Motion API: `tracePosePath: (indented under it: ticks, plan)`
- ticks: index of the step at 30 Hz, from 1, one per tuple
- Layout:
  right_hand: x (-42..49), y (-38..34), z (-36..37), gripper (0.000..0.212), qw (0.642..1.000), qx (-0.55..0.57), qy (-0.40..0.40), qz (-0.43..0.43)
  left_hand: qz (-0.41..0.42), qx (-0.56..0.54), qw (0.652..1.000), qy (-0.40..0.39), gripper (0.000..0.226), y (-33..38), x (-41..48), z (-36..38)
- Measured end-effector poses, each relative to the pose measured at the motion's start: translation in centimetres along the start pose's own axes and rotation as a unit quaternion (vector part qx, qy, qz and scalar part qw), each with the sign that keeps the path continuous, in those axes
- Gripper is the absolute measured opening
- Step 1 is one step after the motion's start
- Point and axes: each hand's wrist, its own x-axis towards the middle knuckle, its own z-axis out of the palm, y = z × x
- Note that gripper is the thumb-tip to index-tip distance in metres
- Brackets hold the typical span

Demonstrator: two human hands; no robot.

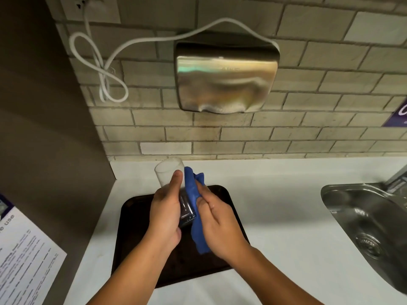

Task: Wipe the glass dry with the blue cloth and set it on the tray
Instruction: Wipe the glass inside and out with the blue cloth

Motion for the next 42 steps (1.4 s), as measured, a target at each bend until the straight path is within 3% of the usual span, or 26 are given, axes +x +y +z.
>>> tracePosePath:
  ticks: [4, 8, 12, 18, 22, 30, 35, 38, 40, 42]
  plan:
    - [-1.0, 0.4, 0.8, 0.060, 0.994, -0.079, -0.018, -0.074, -0.012, -0.003, 1.000, 0.013, 0.048, 0.2, -0.1, -0.2]
    - [0.0, 0.7, 0.3, 0.050, 0.998, 0.045, 0.014, 0.035, -0.005, 0.010, 1.000, -0.018, 0.041, 0.6, -0.4, -0.1]
    - [-0.8, -0.4, 1.4, 0.057, 0.998, -0.039, -0.023, -0.046, -0.017, 0.037, 0.999, 0.027, 0.046, 0.7, -0.1, -0.1]
    - [0.5, 0.8, 1.0, 0.046, 0.993, 0.095, 0.006, 0.071, -0.003, 0.056, 0.998, 0.032, 0.048, 1.1, -0.3, 0.0]
    - [-0.2, 0.5, 1.5, 0.052, 0.996, 0.067, 0.014, 0.053, -0.027, 0.038, 0.998, 0.031, 0.051, 1.2, -0.6, 0.1]
    - [1.1, 0.8, 1.0, 0.049, 0.969, 0.209, 0.057, 0.116, -0.060, 0.053, 0.997, -0.010, 0.065, 1.1, -0.8, 0.3]
    - [0.2, 1.5, 1.3, 0.045, 0.970, 0.211, 0.053, 0.108, -0.057, 0.051, 0.997, -0.019, 0.061, 1.1, -0.7, -0.2]
    - [0.9, 1.7, 0.6, 0.041, 0.952, 0.250, 0.065, 0.163, -0.044, 0.048, 0.997, -0.039, 0.045, 1.0, -0.8, -0.3]
    - [0.6, 1.5, 0.9, 0.034, 0.949, 0.265, 0.061, 0.157, -0.071, 0.030, 0.996, -0.046, 0.048, 0.9, -0.8, -0.4]
    - [0.0, 1.2, 1.3, 0.042, 0.955, 0.255, 0.062, 0.136, -0.100, 0.037, 0.993, -0.056, 0.057, 1.1, -0.8, -0.5]
